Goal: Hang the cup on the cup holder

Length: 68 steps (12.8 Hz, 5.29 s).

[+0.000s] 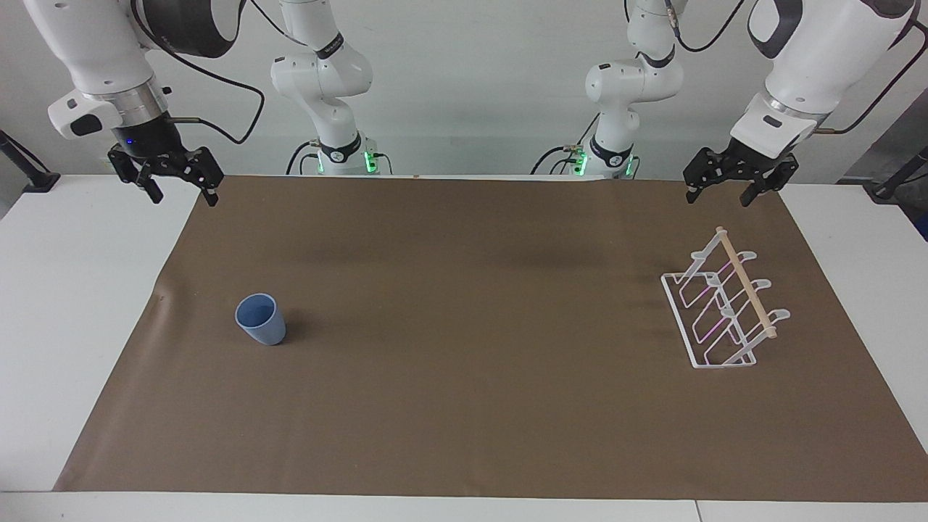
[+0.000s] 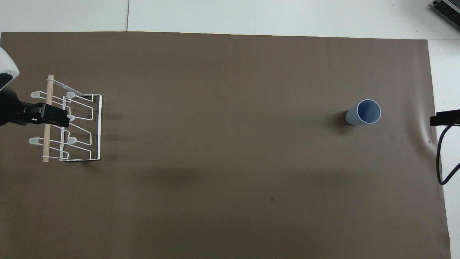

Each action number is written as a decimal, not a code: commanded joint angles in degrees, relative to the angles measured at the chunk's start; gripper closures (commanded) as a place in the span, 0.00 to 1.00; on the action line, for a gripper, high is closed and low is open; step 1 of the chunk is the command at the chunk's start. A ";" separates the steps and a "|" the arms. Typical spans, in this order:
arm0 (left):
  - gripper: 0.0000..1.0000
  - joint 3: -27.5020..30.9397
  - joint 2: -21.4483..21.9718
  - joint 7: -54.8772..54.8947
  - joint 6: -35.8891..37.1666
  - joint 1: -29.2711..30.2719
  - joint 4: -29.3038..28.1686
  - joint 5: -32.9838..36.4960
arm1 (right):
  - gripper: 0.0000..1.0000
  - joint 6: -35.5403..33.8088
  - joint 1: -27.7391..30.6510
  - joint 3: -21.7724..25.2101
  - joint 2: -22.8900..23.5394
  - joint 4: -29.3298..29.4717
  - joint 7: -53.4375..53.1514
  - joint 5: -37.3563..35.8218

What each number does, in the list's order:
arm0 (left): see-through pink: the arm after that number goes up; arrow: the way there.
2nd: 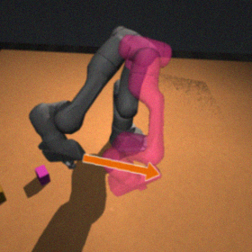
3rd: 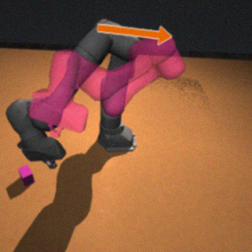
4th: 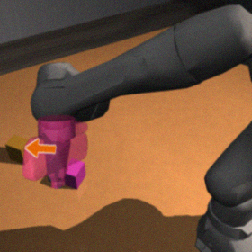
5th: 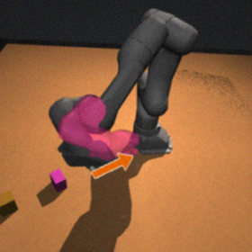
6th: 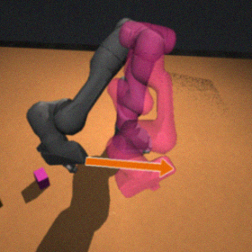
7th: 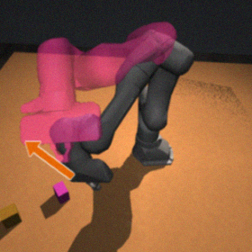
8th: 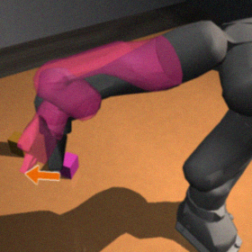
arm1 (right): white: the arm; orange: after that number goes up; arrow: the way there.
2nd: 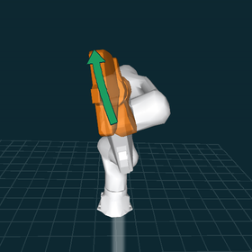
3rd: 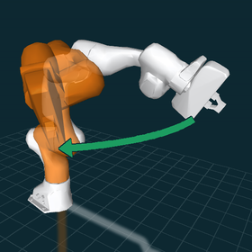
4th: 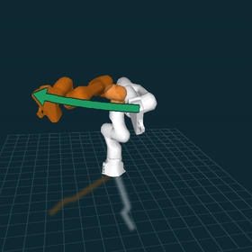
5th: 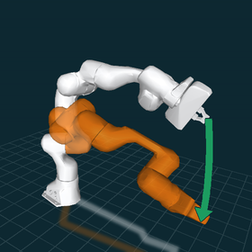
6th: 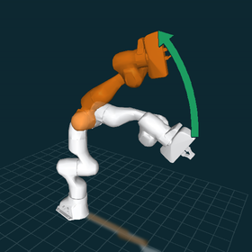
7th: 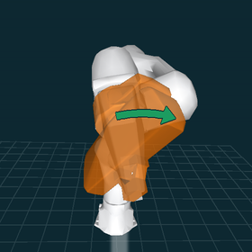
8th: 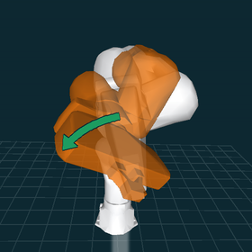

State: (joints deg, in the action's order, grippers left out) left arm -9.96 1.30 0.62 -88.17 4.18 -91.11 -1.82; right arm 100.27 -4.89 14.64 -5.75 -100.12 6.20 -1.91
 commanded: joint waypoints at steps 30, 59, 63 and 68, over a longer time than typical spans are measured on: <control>0.00 0.11 3.97 -0.18 -4.03 -0.58 -7.51 0.50 | 0.00 38.15 -0.29 -0.75 16.82 -15.71 -1.98 4.02; 0.00 0.20 5.29 -15.62 0.10 0.56 -9.44 -3.53 | 1.00 29.69 -0.82 -18.13 12.43 -3.77 5.40 48.42; 0.00 0.29 5.90 -42.19 -2.69 0.65 -11.19 -12.83 | 1.00 34.63 -0.91 -26.67 11.73 -3.77 5.22 68.48; 0.00 0.29 6.43 -69.91 -6.30 3.89 -12.52 -32.07 | 1.00 34.64 -0.91 -33.88 10.41 -3.85 5.49 87.12</control>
State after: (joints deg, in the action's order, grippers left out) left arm -9.53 5.58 -61.28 -91.96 6.28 -101.05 -28.06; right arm 134.75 -6.61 -17.23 5.80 -103.56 10.72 78.83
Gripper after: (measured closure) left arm 0.000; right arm 0.943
